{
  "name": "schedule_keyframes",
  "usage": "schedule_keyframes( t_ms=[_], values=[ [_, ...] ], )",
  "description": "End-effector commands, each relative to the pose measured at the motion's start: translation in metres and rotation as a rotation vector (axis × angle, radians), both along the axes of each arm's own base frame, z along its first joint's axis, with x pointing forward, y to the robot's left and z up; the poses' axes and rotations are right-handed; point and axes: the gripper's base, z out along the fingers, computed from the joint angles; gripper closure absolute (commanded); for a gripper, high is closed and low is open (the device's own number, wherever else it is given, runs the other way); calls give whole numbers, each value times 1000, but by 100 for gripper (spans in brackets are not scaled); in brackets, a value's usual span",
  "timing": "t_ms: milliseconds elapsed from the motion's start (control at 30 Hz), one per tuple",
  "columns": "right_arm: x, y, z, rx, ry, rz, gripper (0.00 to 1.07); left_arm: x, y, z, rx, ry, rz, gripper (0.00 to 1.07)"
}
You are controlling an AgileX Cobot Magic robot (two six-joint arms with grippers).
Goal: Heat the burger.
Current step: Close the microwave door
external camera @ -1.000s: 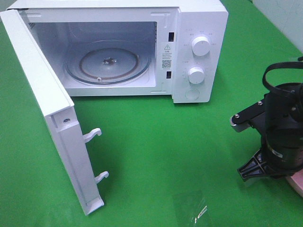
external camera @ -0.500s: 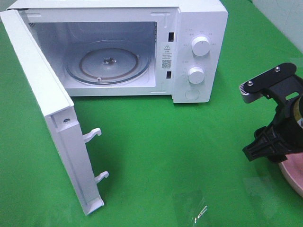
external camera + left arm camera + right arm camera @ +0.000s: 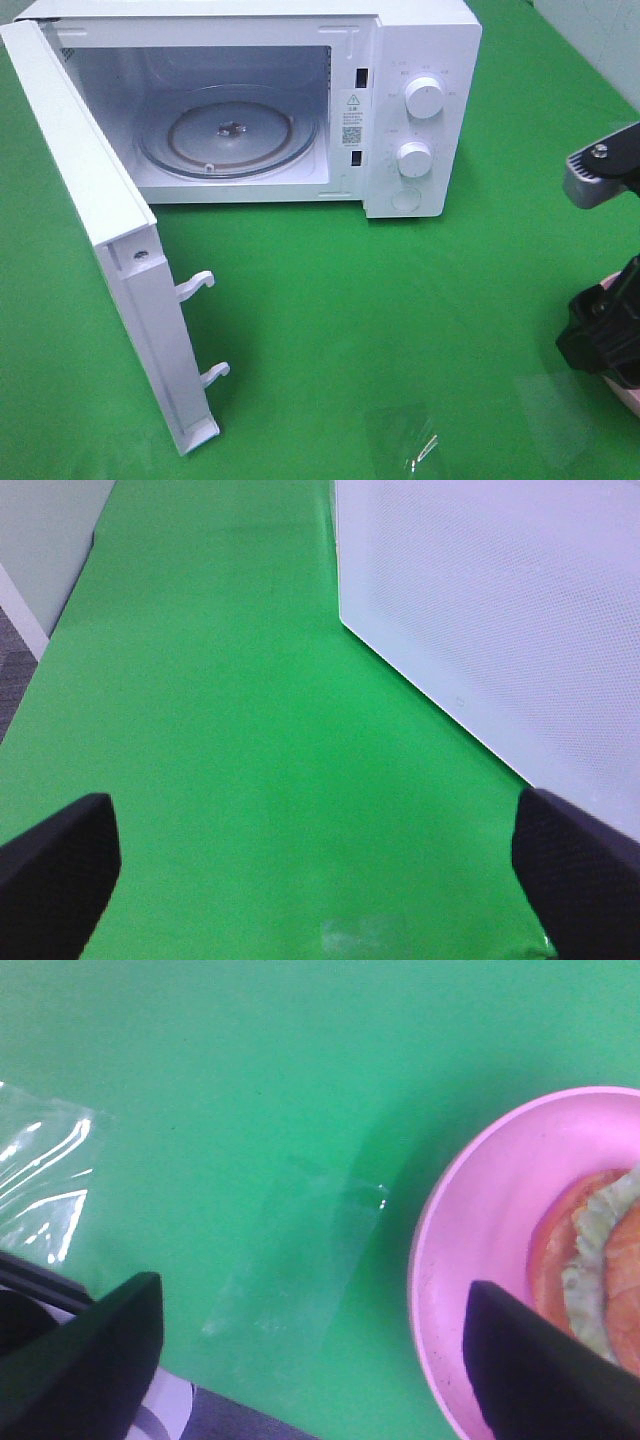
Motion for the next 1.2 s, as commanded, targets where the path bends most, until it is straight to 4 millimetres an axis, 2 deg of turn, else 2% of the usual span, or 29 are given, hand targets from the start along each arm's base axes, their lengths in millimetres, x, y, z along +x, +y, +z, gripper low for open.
schedule_keyframes(
  t_ms=[33, 67, 133, 200, 400, 633, 800, 1000, 1200],
  values=[
    [-12, -6, 11, 19, -9, 23, 30, -2, 0, 0, 1, -23, -4, 7],
    [-12, -6, 11, 19, -9, 23, 30, -2, 0, 0, 1, -23, -4, 7],
    [-27, -15, 26, 60, -72, 22, 30, -2, 0, 0, 1, -23, -4, 7],
    [-34, -19, 32, 78, -103, 19, 30, -2, 0, 0, 1, -23, -4, 7],
    [-52, -31, 44, 121, -179, 16, 31, -2, 0, 0, 1, -23, -4, 7],
    [-78, -47, 32, 159, -242, 15, 31, -2, 0, 0, 1, -23, -4, 7],
    [-89, -55, 36, 188, -299, -5, 31, -2, 0, 0, 1, -23, -4, 7],
    [-110, -74, 41, 224, -427, -127, 31, -2, 0, 0, 1, -23, -4, 7],
    [-127, -83, 42, 253, -516, -201, 31, -2, 0, 0, 1, -23, -4, 7]
  ],
)
